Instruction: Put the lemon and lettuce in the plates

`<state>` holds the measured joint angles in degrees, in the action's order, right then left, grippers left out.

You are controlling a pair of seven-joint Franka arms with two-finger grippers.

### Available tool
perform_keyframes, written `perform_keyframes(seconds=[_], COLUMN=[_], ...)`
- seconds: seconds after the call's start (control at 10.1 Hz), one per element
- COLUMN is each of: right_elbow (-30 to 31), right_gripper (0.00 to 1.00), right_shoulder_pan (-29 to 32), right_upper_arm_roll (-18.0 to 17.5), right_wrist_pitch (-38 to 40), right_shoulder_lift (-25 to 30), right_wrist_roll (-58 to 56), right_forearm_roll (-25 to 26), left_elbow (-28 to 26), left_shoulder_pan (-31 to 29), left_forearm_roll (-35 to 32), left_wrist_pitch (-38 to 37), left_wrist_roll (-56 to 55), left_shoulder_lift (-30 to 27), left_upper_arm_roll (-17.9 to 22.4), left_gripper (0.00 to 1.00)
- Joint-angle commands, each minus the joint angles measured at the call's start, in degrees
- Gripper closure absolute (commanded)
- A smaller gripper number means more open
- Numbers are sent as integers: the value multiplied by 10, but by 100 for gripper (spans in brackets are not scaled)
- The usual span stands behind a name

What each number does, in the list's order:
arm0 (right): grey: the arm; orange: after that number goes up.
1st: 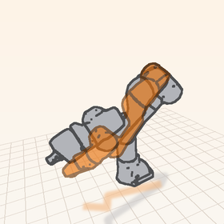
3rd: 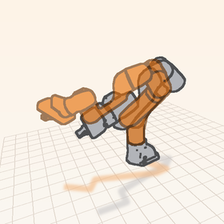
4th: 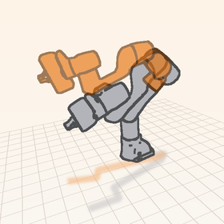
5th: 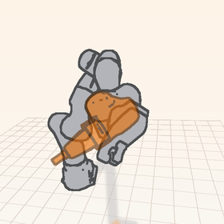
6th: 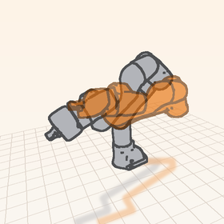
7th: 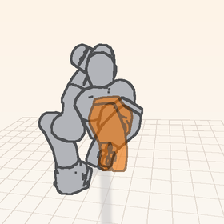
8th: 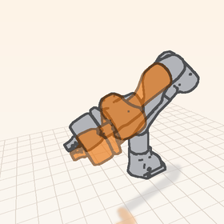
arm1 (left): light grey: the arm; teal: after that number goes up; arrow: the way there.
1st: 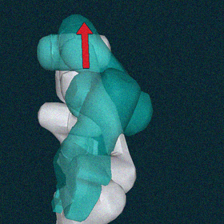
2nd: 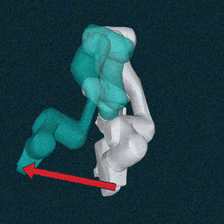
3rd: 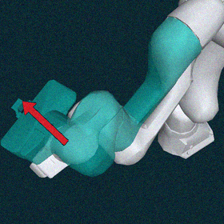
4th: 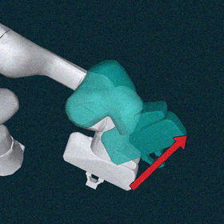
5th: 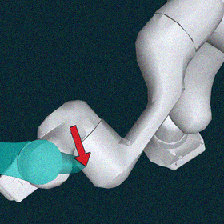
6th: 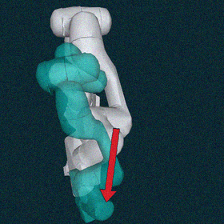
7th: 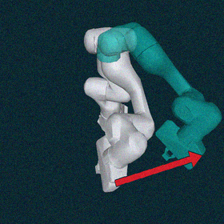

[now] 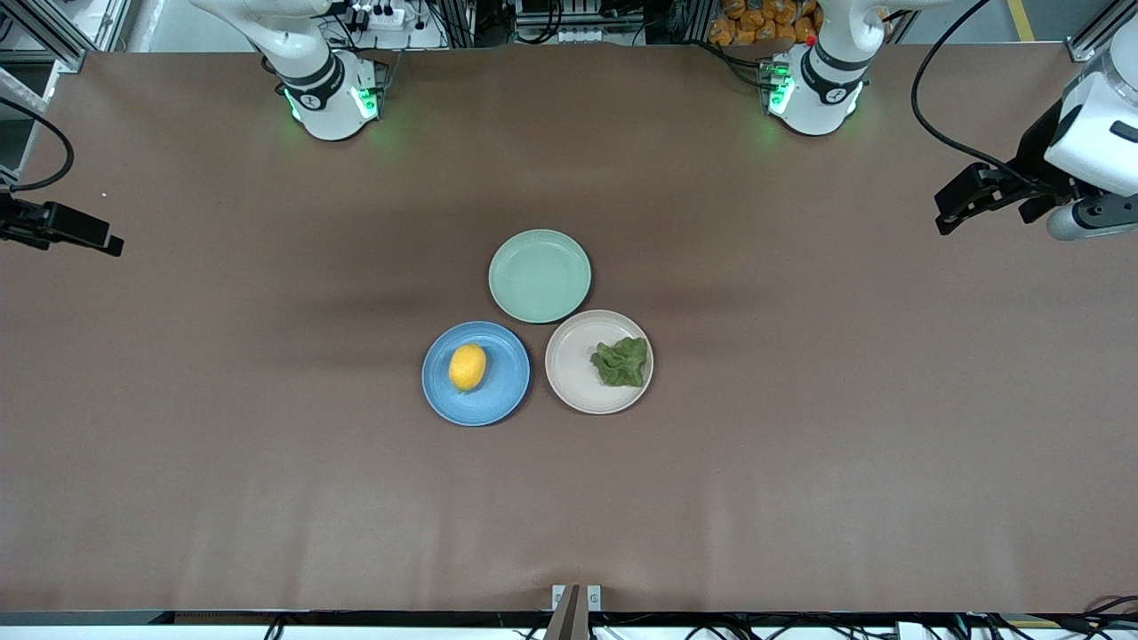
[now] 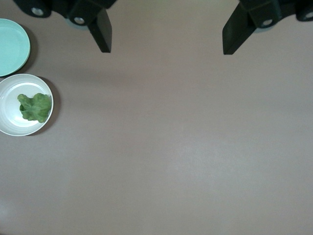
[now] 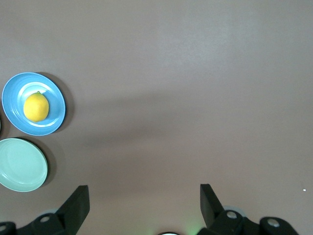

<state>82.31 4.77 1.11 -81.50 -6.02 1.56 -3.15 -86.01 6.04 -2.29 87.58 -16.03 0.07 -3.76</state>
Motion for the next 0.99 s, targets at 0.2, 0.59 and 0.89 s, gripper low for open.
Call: perform_keyframes(seconds=[0.2,0.59,0.89], right_elbow=[57,70,70], right_gripper=[0,0,0], right_shoulder_pan=[-2,-4,-3], right_upper_arm_roll=[-2,-4,-5], right_wrist_pitch=[-36,-48,-52], right_shoulder_lift=[40,45,45], right_wrist_roll=[7,7,7], right_forearm_roll=[-2,-2,-2], left_elbow=[-4,-3,-3], left_shoulder_pan=[-8,-9,-8], left_forearm_roll=[16,17,18], left_wrist_pitch=[-17,-16,-16], left_wrist_roll=[143,147,147], left_shoulder_lift=[-11,-10,-10], left_upper_arm_roll=[2,3,3], left_gripper=[0,0,0])
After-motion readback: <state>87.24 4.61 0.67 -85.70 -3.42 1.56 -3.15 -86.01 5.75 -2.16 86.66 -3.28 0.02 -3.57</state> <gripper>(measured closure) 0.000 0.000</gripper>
